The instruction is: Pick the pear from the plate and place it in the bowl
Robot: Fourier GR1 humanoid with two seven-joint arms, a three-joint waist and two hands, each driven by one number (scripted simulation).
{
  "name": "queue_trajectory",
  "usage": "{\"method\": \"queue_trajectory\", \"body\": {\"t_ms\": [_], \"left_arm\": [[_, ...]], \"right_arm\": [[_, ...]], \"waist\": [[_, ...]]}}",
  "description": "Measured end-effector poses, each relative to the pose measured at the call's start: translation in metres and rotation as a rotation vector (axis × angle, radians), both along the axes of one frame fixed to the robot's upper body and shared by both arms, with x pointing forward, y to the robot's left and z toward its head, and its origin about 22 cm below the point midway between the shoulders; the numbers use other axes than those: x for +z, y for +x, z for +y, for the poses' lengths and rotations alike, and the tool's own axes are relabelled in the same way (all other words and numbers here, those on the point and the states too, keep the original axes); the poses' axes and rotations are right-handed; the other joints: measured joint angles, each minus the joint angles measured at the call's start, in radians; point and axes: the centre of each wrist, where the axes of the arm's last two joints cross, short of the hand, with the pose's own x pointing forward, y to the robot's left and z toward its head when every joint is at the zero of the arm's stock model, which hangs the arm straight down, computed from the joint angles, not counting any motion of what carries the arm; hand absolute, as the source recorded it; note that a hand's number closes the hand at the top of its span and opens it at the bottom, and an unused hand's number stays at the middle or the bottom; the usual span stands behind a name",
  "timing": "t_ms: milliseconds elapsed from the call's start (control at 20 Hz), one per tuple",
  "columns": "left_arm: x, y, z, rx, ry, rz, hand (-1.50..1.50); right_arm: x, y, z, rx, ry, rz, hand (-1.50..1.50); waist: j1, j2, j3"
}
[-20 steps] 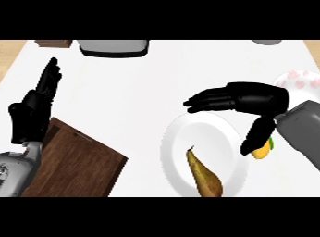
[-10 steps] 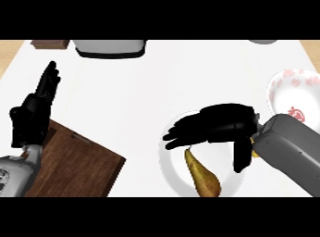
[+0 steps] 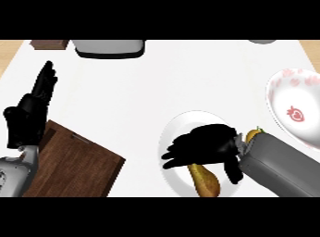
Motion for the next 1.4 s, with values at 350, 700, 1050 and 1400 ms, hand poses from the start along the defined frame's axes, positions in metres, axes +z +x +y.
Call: {"method": "queue_trajectory", "body": {"t_ms": [350, 700, 1050, 1400], "left_arm": [[0.002, 0.000, 0.003, -0.002, 0.006, -0.007, 0.00], [-0.003, 0.003, 0.002, -0.001, -0.001, 0.000, 0.00], [0.003, 0.000, 0.002, -0.003, -0.002, -0.005, 0.00], [-0.001, 0.004, 0.002, -0.004, 0.003, -0.007, 0.00]], "right_arm": [[-0.026, -0.009, 0.005, -0.016, -0.059, -0.024, -1.50], [-0.050, -0.003, 0.009, -0.027, -0.076, -0.025, -1.50], [-0.077, -0.005, 0.019, 0.018, -0.084, -0.049, 1.50], [-0.083, -0.003, 0.028, 0.093, -0.017, -0.099, 1.50]], "waist": [[-0.002, 0.000, 0.000], [-0.001, 0.001, 0.000], [0.001, -0.002, -0.001], [0.000, -0.005, -0.002]]}}
